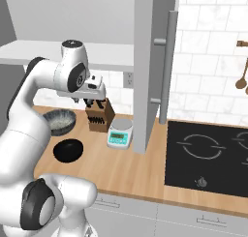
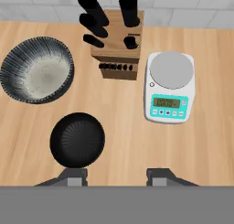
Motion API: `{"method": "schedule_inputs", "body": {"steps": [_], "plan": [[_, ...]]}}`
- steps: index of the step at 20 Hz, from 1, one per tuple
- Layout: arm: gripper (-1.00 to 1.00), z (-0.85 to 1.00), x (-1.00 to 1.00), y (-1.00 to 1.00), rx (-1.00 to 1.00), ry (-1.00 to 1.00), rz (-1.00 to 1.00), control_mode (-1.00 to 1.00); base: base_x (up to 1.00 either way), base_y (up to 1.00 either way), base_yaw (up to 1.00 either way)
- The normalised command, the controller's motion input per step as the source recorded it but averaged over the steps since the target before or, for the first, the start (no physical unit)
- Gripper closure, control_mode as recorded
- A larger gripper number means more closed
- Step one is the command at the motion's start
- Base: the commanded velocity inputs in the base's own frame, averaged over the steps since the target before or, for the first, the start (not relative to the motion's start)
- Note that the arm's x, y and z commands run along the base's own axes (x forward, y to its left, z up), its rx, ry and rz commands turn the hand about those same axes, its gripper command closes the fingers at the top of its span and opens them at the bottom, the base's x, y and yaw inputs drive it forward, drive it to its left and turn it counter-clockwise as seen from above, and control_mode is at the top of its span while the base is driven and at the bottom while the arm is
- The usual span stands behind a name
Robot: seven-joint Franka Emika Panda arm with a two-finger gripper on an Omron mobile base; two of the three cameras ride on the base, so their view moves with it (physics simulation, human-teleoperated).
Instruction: Pick up the bowls on the counter and stack them on top of one another in the open cabinet. Place the smaller bowl on top of the larger bowl.
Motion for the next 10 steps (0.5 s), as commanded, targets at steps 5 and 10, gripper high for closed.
{"method": "schedule_inputs", "body": {"steps": [5,10], "plan": [[-1.00,-0.05,0.00,0.34,0.00,0.00,0.00,-1.00,0.00,0.00,0.00],[-1.00,-0.81,0.16,0.87,-0.10,0.13,-0.01,-1.00,0.00,0.00,0.00]]}}
